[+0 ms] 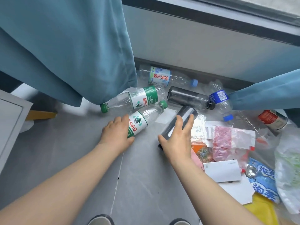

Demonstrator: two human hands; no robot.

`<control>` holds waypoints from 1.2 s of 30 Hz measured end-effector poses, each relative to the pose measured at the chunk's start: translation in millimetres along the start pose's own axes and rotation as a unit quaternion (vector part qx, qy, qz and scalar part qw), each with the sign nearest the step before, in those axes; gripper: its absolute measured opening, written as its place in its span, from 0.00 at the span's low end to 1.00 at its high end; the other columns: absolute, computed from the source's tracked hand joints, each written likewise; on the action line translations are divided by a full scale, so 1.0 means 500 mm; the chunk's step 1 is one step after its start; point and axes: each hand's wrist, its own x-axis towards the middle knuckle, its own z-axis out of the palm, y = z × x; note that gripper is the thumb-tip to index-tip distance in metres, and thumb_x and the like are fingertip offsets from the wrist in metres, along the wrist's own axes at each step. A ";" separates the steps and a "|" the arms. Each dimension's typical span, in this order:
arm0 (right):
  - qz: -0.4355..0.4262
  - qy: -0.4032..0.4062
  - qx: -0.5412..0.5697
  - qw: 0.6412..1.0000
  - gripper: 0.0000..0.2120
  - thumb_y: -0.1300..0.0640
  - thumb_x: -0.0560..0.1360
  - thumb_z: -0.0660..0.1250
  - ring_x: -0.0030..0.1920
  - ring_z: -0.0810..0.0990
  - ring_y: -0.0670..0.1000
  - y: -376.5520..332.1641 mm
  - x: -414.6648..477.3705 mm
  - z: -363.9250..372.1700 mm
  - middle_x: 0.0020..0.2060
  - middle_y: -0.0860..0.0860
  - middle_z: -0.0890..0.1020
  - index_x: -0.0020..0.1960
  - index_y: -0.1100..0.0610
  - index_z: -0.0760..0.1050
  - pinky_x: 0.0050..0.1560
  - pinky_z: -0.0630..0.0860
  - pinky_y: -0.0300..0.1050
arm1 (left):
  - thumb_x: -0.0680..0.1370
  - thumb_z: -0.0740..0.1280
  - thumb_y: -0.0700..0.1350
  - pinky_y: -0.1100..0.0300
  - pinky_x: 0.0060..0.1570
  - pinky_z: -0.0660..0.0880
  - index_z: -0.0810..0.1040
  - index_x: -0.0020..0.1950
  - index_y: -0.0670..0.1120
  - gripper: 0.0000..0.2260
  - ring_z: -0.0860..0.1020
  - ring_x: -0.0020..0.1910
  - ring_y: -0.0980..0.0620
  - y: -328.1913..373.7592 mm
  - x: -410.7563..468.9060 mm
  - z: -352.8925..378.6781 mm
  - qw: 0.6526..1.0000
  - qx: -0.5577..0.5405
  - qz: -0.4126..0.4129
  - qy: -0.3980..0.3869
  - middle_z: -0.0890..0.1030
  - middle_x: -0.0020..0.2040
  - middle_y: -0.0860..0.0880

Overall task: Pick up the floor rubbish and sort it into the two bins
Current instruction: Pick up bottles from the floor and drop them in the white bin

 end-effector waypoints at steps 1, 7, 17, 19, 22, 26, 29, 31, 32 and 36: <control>0.006 0.001 0.010 1.000 0.42 0.53 0.67 0.73 0.67 0.66 0.67 0.001 -0.001 0.000 0.76 0.56 0.39 0.74 0.54 0.55 0.67 0.67 0.52 | 0.72 0.69 0.53 0.52 0.52 0.71 0.64 0.64 0.46 0.26 0.73 0.57 0.41 -0.001 0.001 0.000 1.000 -0.004 0.003 0.000 0.72 0.59 0.44; 0.011 0.014 -0.003 1.000 0.43 0.53 0.64 0.70 0.64 0.68 0.63 0.020 -0.011 -0.022 0.78 0.50 0.44 0.75 0.48 0.56 0.62 0.68 0.49 | 0.71 0.69 0.54 0.53 0.51 0.71 0.65 0.63 0.47 0.25 0.73 0.56 0.42 0.009 -0.007 -0.005 0.999 -0.026 0.018 0.006 0.72 0.58 0.44; 0.036 -0.007 0.035 0.999 0.38 0.57 0.65 0.67 0.70 0.64 0.59 -0.015 -0.122 -0.169 0.78 0.48 0.50 0.73 0.46 0.60 0.65 0.66 0.49 | 0.71 0.68 0.55 0.54 0.51 0.70 0.64 0.65 0.47 0.26 0.72 0.57 0.43 0.058 -0.126 -0.147 0.999 -0.019 0.019 -0.023 0.72 0.58 0.46; 0.037 -0.011 0.045 0.998 0.37 0.57 0.65 0.67 0.70 0.64 0.60 -0.036 -0.158 -0.224 0.78 0.49 0.50 0.73 0.47 0.61 0.65 0.66 0.49 | 0.72 0.68 0.55 0.54 0.51 0.70 0.64 0.63 0.47 0.25 0.73 0.56 0.43 0.074 -0.167 -0.205 1.000 -0.013 0.016 -0.024 0.72 0.57 0.46; 0.050 -0.005 0.058 0.997 0.36 0.55 0.66 0.68 0.69 0.66 0.60 -0.074 -0.214 -0.322 0.78 0.48 0.51 0.72 0.47 0.62 0.65 0.67 0.50 | 0.72 0.68 0.55 0.54 0.51 0.71 0.65 0.59 0.47 0.22 0.73 0.55 0.43 0.100 -0.237 -0.306 1.000 -0.011 0.017 -0.008 0.72 0.56 0.46; 0.058 0.007 0.080 0.995 0.37 0.54 0.65 0.70 0.71 0.65 0.57 -0.132 -0.291 -0.483 0.78 0.46 0.51 0.72 0.46 0.62 0.65 0.67 0.49 | 0.71 0.68 0.56 0.54 0.49 0.71 0.66 0.57 0.48 0.21 0.74 0.55 0.44 0.146 -0.346 -0.445 1.000 -0.018 0.022 0.005 0.73 0.55 0.47; 0.062 0.025 0.101 0.993 0.36 0.54 0.68 0.71 0.73 0.61 0.55 -0.184 -0.342 -0.628 0.78 0.46 0.50 0.73 0.46 0.62 0.67 0.65 0.48 | 0.71 0.68 0.56 0.54 0.49 0.71 0.66 0.59 0.49 0.22 0.74 0.55 0.45 0.188 -0.425 -0.558 0.999 -0.034 0.031 0.006 0.73 0.56 0.47; 0.067 0.034 0.115 0.991 0.36 0.54 0.68 0.70 0.74 0.60 0.53 -0.225 -0.382 -0.729 0.78 0.46 0.50 0.73 0.46 0.61 0.68 0.64 0.48 | 0.71 0.67 0.55 0.54 0.48 0.72 0.66 0.59 0.49 0.22 0.74 0.55 0.45 0.219 -0.480 -0.641 0.998 -0.039 0.042 0.012 0.74 0.56 0.47; 0.065 0.044 0.124 0.989 0.36 0.54 0.67 0.70 0.74 0.60 0.53 -0.246 -0.404 -0.782 0.78 0.45 0.50 0.73 0.46 0.62 0.68 0.64 0.49 | 0.71 0.67 0.55 0.54 0.48 0.72 0.66 0.60 0.49 0.22 0.74 0.55 0.45 0.235 -0.509 -0.684 0.998 -0.044 0.046 0.017 0.74 0.56 0.47; 0.081 0.073 0.160 0.981 0.36 0.56 0.69 0.70 0.68 0.67 0.48 -0.332 -0.502 -0.978 0.78 0.43 0.49 0.74 0.45 0.61 0.62 0.67 0.45 | 0.71 0.67 0.56 0.55 0.47 0.70 0.66 0.59 0.49 0.21 0.74 0.54 0.45 0.298 -0.625 -0.852 0.996 -0.048 0.065 0.034 0.74 0.55 0.47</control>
